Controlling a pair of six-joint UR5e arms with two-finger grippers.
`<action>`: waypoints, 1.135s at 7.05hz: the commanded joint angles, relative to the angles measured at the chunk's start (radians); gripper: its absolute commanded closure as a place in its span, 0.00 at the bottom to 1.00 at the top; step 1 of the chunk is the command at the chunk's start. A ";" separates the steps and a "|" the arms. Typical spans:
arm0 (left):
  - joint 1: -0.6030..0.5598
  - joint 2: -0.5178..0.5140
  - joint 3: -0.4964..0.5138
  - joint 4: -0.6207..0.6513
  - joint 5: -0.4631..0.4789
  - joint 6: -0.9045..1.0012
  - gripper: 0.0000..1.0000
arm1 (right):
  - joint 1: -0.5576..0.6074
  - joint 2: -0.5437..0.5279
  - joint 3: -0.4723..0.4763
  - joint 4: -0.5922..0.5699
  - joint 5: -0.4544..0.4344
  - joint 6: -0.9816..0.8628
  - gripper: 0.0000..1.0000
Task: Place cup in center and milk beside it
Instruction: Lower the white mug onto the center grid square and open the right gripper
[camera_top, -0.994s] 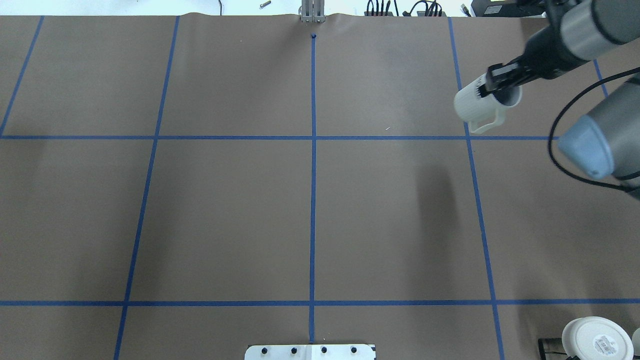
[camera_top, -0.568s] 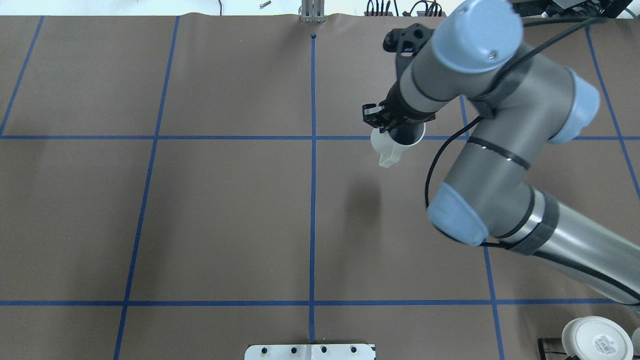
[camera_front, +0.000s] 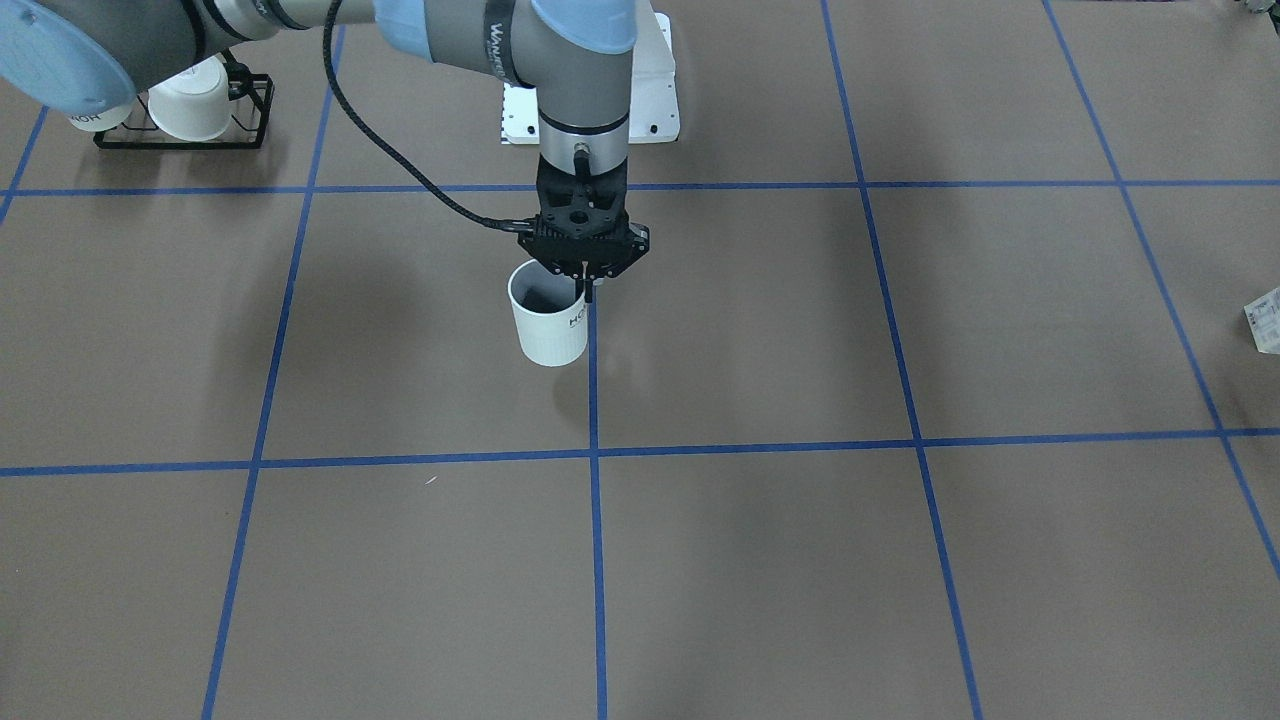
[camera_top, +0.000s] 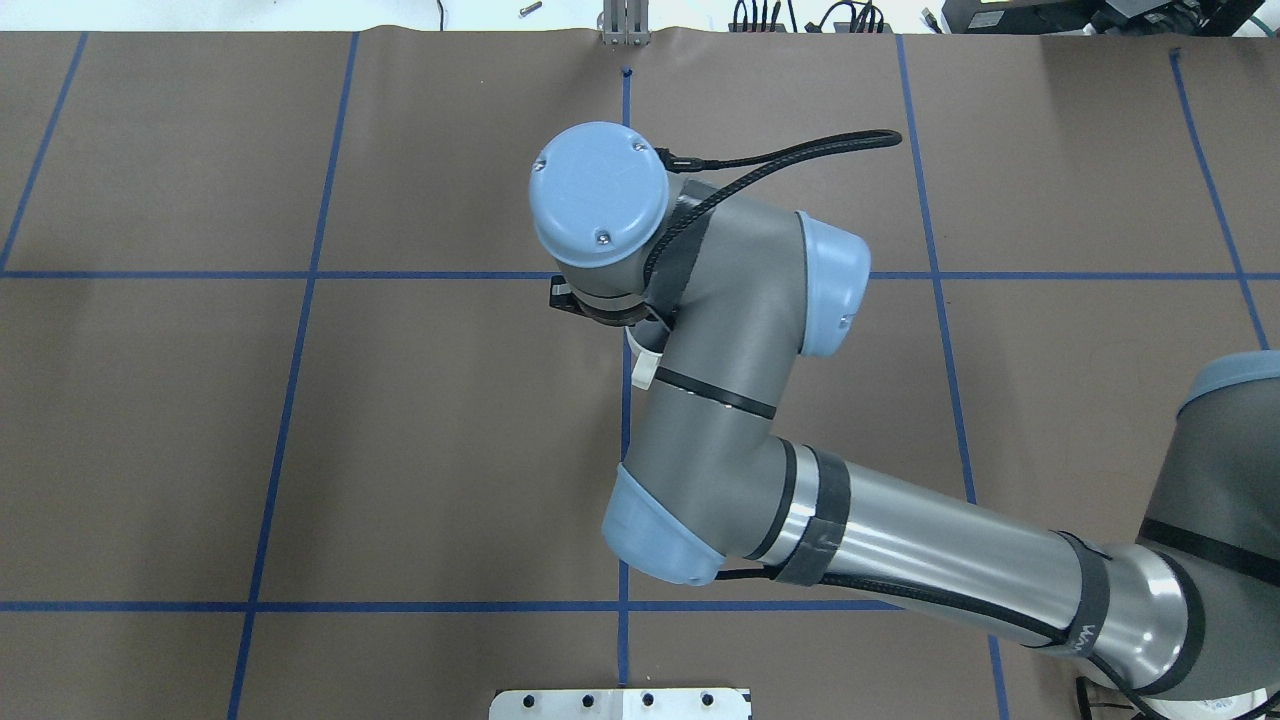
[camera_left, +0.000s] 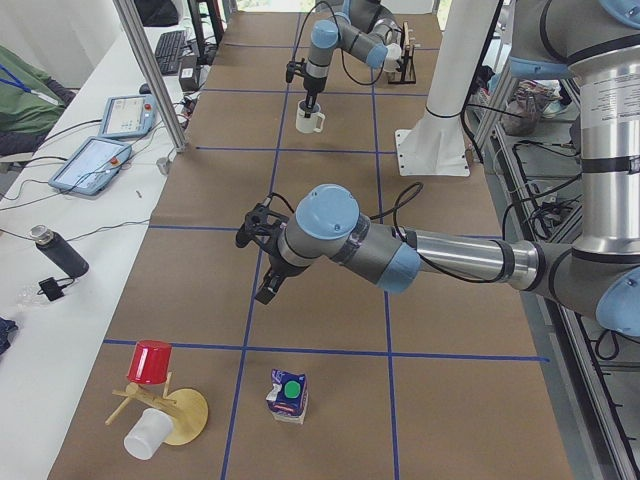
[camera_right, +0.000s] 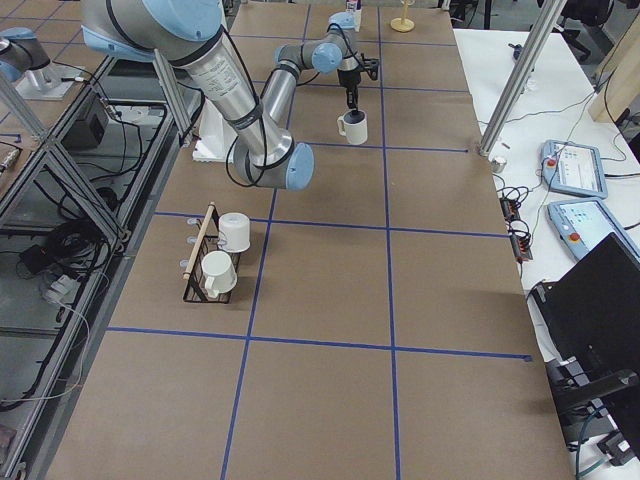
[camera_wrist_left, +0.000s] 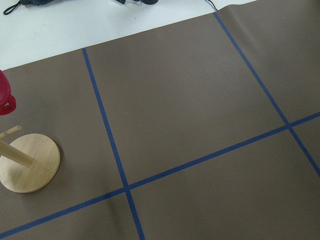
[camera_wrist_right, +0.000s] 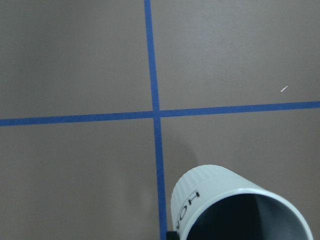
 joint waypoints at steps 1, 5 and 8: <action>0.000 0.000 0.001 0.000 0.000 0.000 0.01 | -0.022 0.030 -0.052 0.004 0.041 -0.003 1.00; 0.000 0.000 0.002 0.000 0.000 0.000 0.01 | -0.028 0.059 -0.135 0.002 0.175 -0.018 1.00; 0.002 0.000 0.002 0.000 0.000 0.000 0.01 | -0.028 0.047 -0.152 0.065 0.169 -0.041 0.89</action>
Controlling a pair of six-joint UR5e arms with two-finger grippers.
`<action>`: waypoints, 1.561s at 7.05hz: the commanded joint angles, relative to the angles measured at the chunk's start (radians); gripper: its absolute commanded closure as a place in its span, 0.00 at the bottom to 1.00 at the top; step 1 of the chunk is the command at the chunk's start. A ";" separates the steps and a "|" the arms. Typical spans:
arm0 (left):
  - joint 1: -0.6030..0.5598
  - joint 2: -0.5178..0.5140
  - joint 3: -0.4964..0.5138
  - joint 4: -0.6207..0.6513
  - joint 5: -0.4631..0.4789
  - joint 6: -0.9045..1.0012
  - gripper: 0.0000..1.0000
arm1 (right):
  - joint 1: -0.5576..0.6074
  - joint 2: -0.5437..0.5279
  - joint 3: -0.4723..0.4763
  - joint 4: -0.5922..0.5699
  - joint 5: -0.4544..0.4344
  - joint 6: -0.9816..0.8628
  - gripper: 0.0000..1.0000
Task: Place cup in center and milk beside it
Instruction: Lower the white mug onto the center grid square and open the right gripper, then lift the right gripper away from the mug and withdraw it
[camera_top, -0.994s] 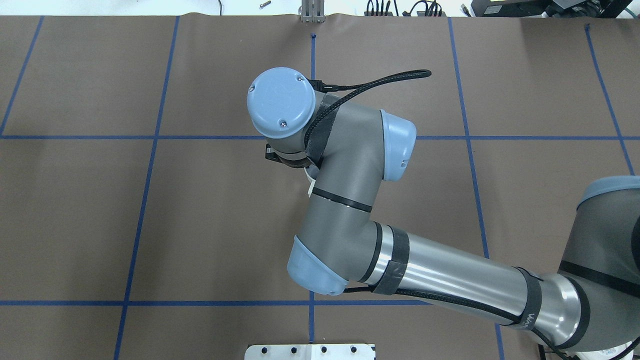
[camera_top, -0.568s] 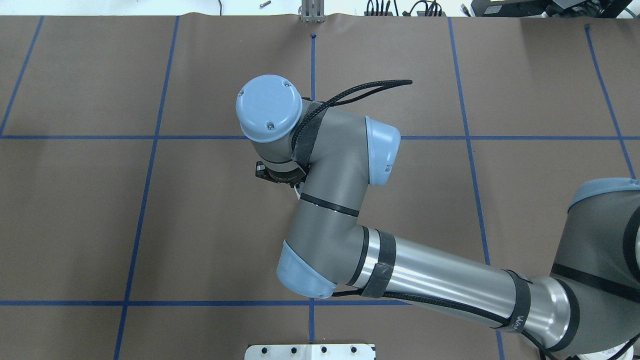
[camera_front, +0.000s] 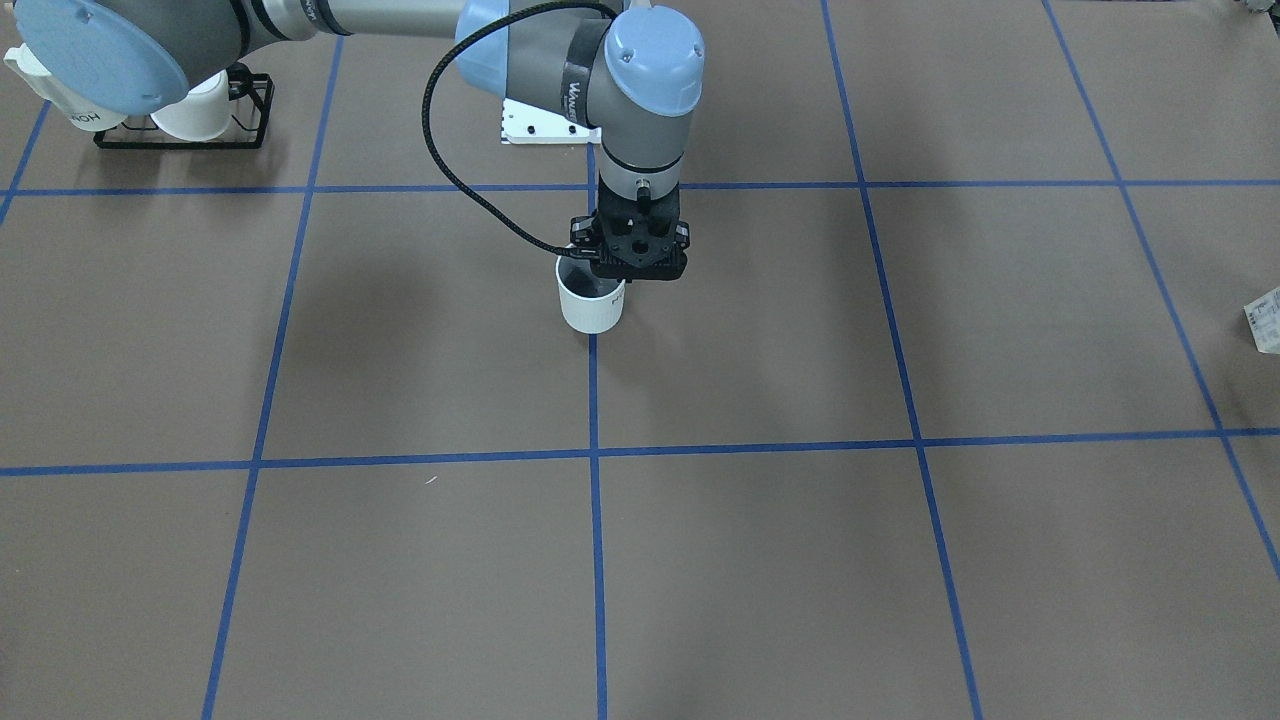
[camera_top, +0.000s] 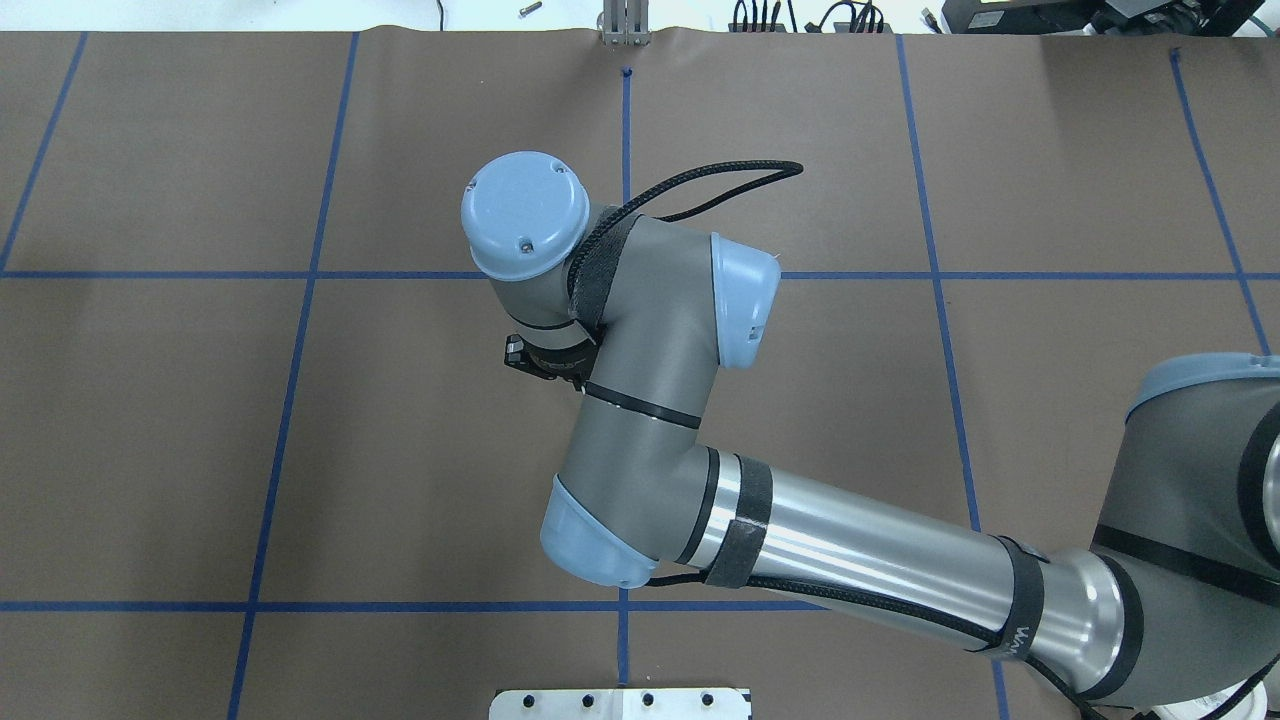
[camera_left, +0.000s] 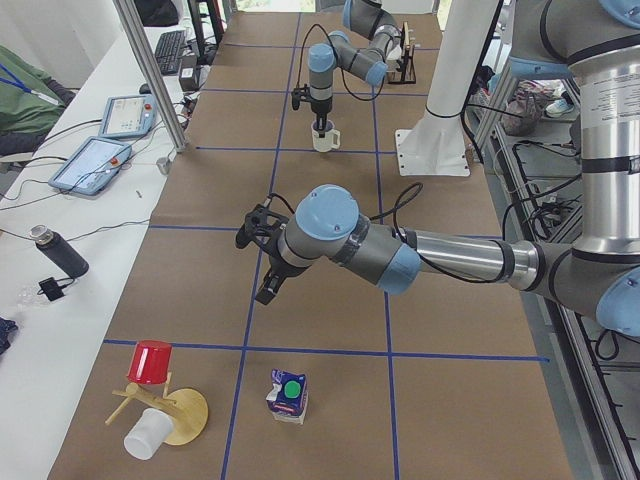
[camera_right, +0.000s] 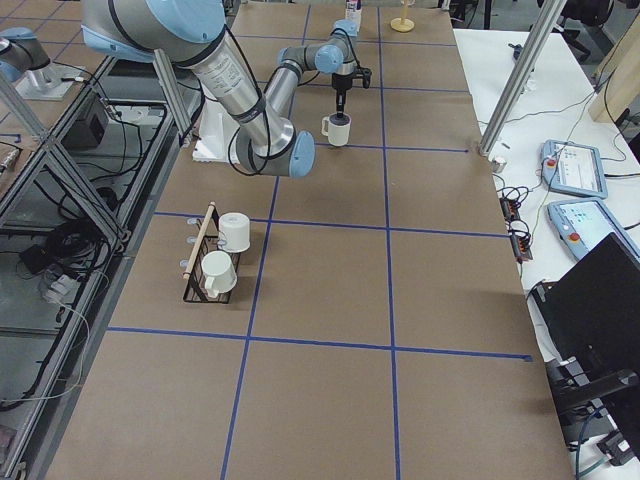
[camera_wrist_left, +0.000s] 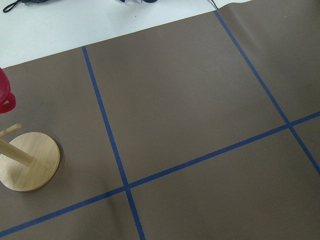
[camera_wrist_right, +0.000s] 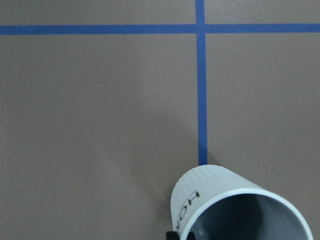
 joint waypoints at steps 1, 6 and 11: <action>0.000 0.000 -0.002 0.000 0.000 0.000 0.01 | 0.000 -0.015 -0.037 0.099 -0.003 0.000 0.71; 0.003 0.000 0.000 0.002 0.000 -0.002 0.01 | 0.098 0.012 0.109 0.045 -0.005 -0.006 0.00; 0.001 0.037 0.017 -0.023 0.017 0.003 0.01 | 0.673 -0.341 0.202 0.003 0.347 -0.836 0.00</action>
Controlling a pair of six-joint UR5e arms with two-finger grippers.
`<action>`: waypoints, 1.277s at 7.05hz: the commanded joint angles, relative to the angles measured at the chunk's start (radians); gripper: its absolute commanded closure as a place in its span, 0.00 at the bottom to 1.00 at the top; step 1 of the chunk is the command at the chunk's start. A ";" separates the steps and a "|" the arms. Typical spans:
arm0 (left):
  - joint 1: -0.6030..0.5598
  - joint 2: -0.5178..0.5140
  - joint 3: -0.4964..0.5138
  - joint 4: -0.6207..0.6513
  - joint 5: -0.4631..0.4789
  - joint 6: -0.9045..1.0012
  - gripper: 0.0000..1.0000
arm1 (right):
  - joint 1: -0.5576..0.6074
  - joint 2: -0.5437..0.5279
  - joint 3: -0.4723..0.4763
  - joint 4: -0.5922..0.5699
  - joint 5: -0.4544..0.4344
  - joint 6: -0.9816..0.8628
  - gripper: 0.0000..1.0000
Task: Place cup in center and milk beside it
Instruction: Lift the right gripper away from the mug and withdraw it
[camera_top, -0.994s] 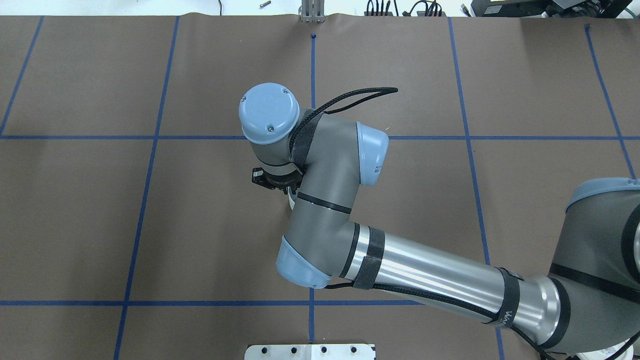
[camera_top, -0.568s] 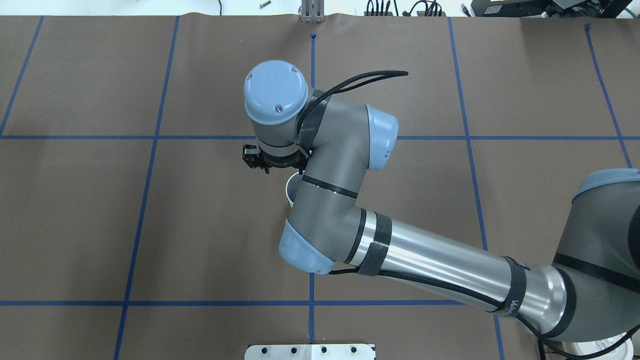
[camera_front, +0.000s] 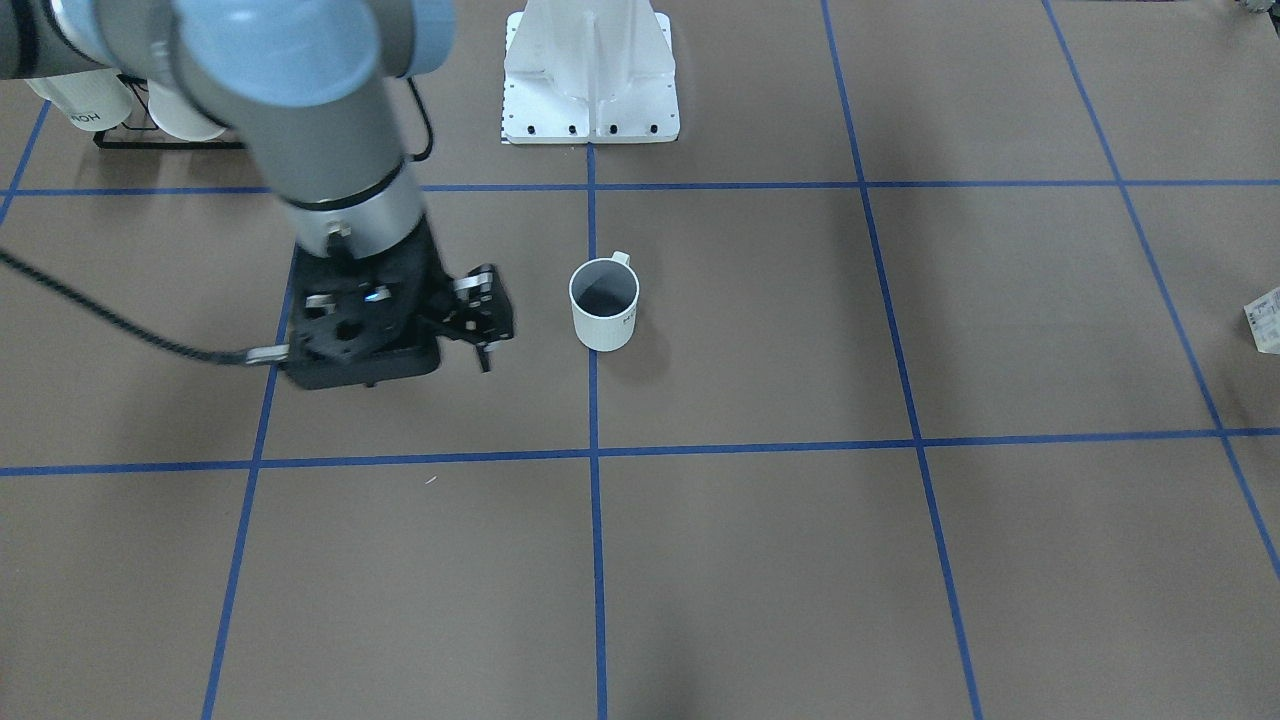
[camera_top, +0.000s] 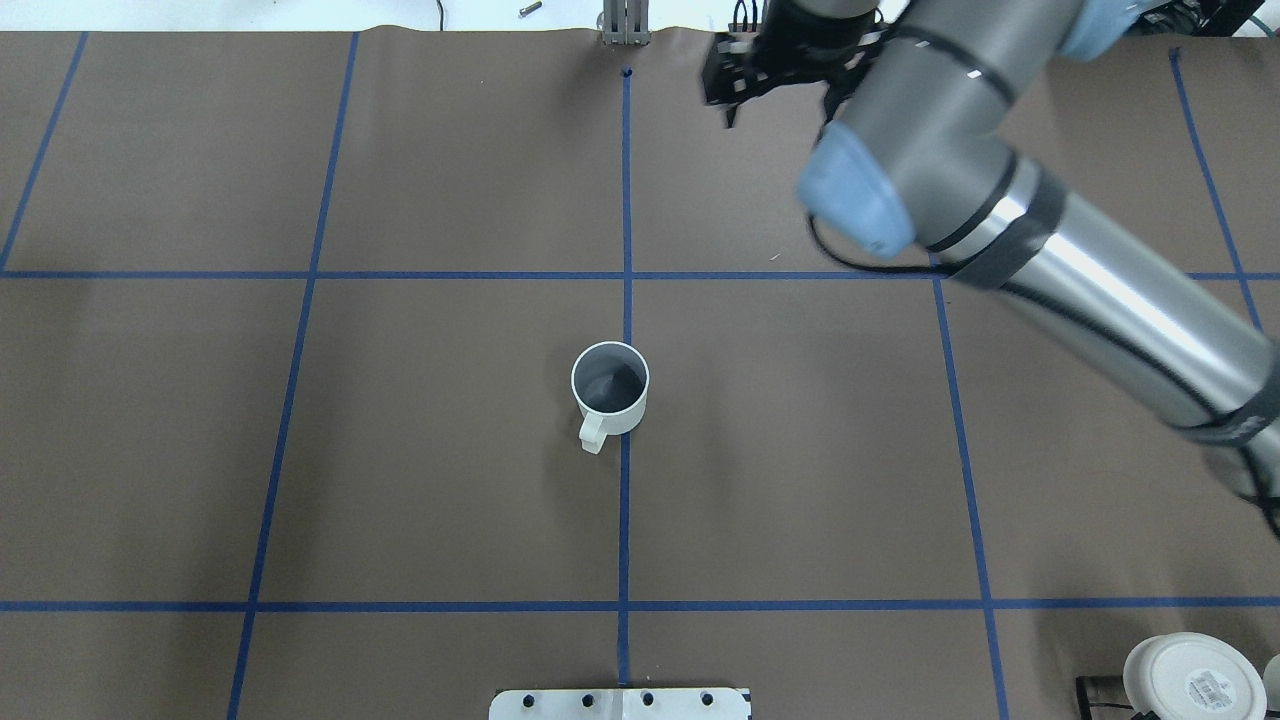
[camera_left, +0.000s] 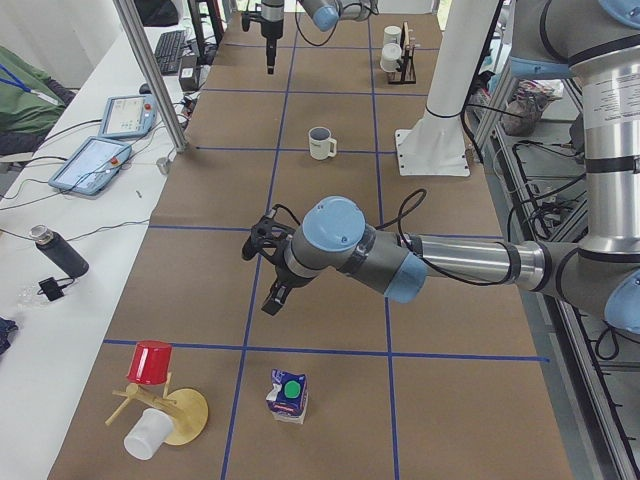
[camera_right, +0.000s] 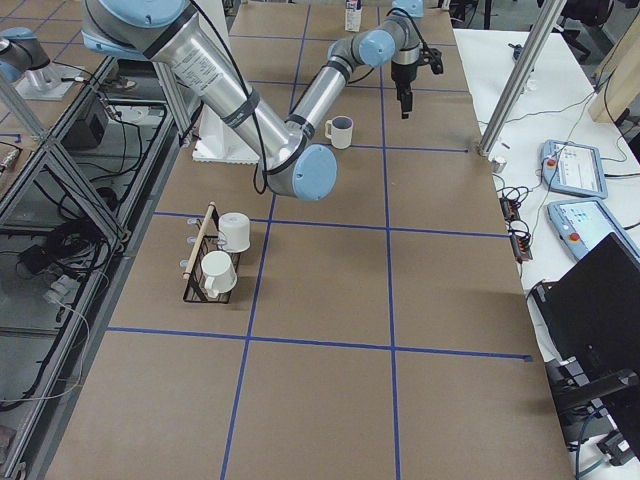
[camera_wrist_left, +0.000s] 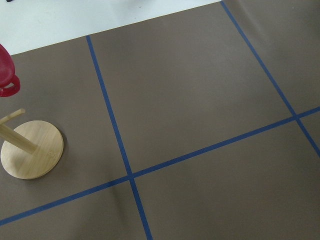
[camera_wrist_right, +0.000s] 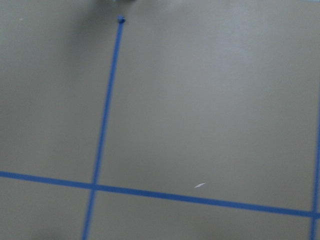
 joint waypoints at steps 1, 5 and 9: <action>-0.002 0.004 0.008 0.003 0.003 0.005 0.01 | 0.275 -0.293 0.020 0.080 0.180 -0.455 0.00; -0.016 -0.011 0.227 0.003 0.025 0.228 0.01 | 0.538 -0.746 0.023 0.193 0.127 -0.911 0.00; -0.025 -0.106 0.471 -0.029 0.097 0.394 0.01 | 0.574 -0.831 0.021 0.310 0.122 -0.902 0.00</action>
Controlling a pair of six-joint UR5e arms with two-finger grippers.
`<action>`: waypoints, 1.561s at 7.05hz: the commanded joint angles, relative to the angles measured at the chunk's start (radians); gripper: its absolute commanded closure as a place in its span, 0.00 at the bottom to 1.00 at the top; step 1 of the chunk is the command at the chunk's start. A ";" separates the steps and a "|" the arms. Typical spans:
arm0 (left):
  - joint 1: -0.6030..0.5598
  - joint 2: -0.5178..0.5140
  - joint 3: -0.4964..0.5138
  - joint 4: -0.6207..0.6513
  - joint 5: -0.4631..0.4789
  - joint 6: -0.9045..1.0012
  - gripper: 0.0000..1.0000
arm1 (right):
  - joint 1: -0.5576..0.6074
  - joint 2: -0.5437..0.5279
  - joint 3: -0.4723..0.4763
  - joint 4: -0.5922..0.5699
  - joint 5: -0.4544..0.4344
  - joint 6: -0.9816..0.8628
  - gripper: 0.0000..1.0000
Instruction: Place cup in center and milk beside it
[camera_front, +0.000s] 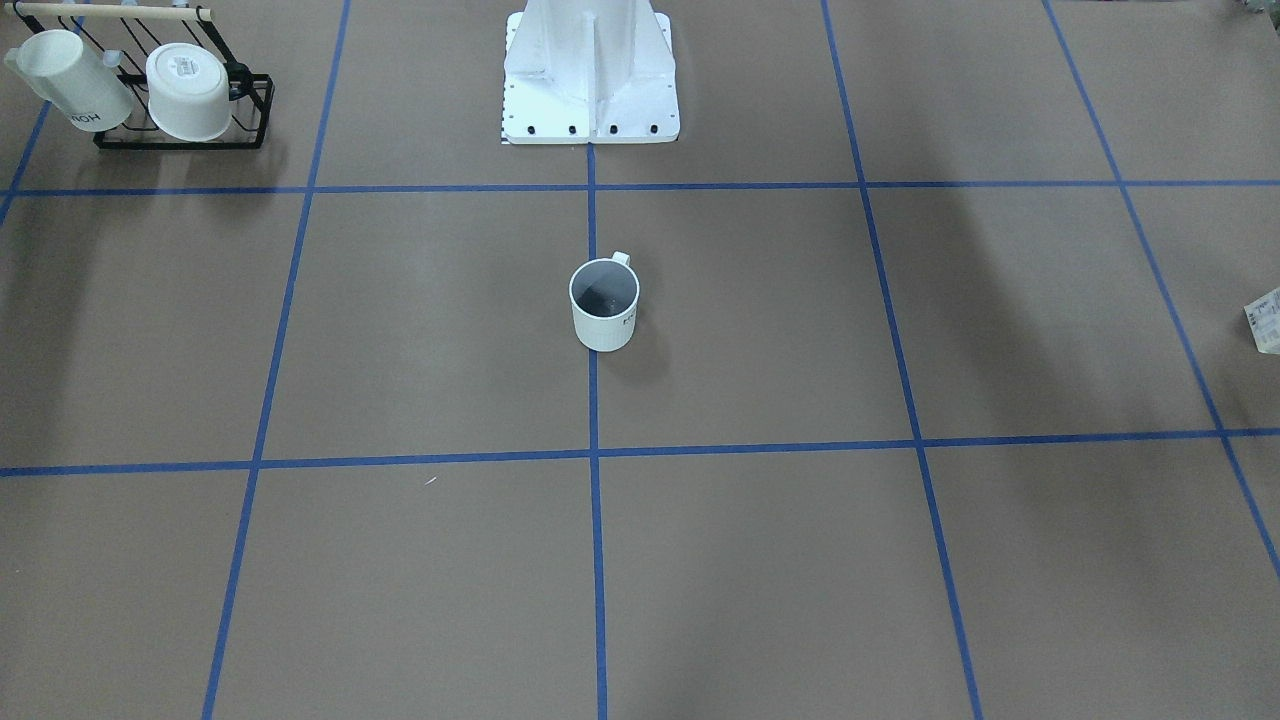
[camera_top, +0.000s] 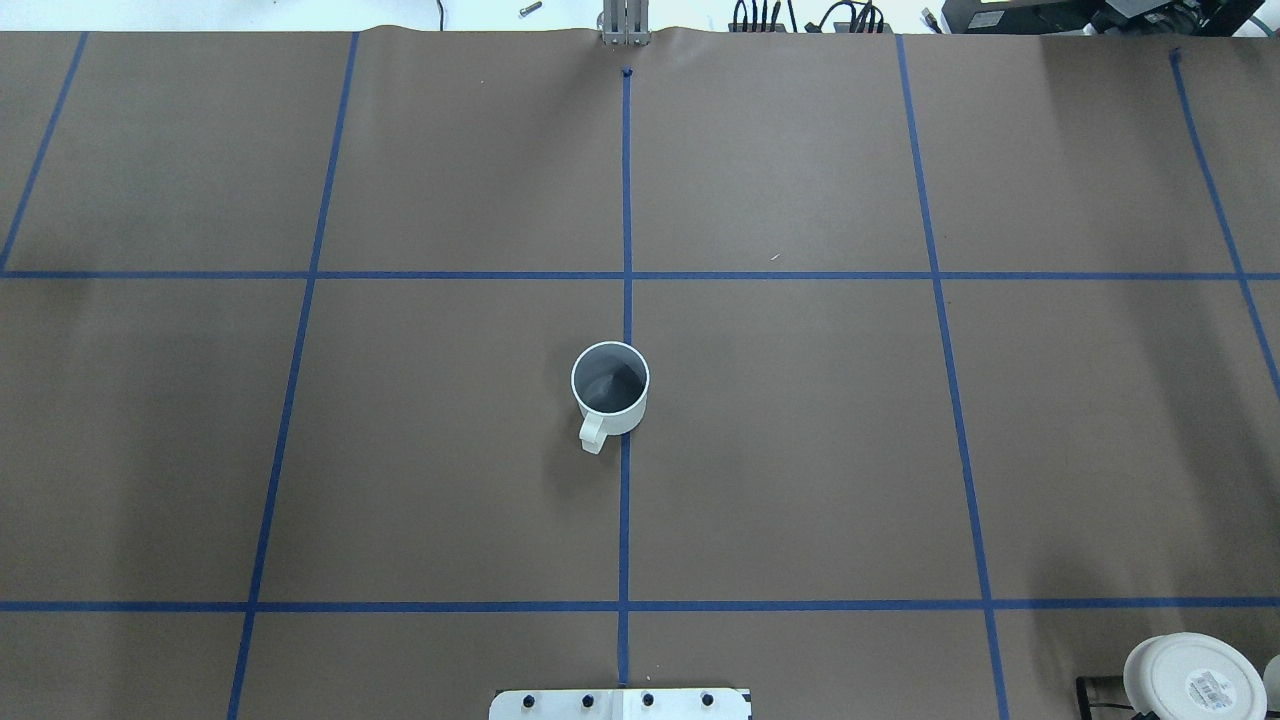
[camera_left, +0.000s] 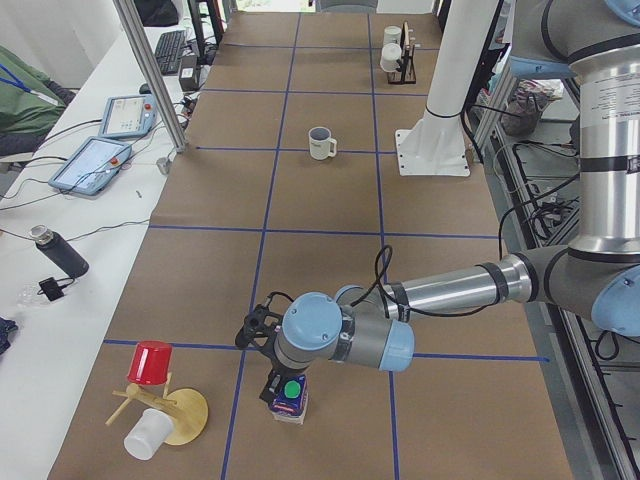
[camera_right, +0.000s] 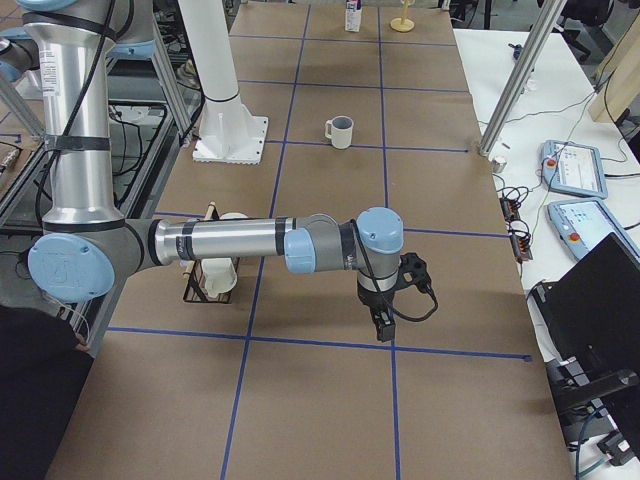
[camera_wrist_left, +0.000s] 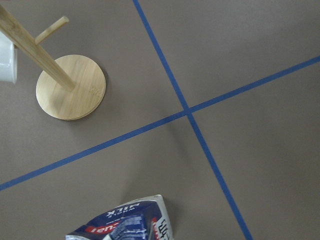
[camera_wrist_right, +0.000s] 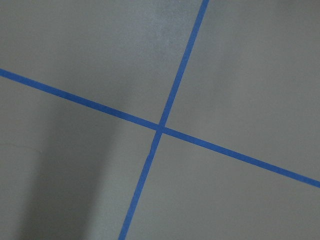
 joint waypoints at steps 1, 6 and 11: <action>-0.002 -0.032 0.120 -0.030 0.008 0.068 0.01 | 0.003 -0.008 -0.003 0.010 -0.003 -0.002 0.00; 0.000 -0.032 0.188 -0.085 0.005 0.042 0.02 | 0.003 -0.008 -0.004 0.013 -0.011 -0.003 0.00; 0.004 -0.043 0.177 -0.085 -0.046 0.029 0.02 | 0.004 -0.008 -0.009 0.013 -0.026 -0.003 0.00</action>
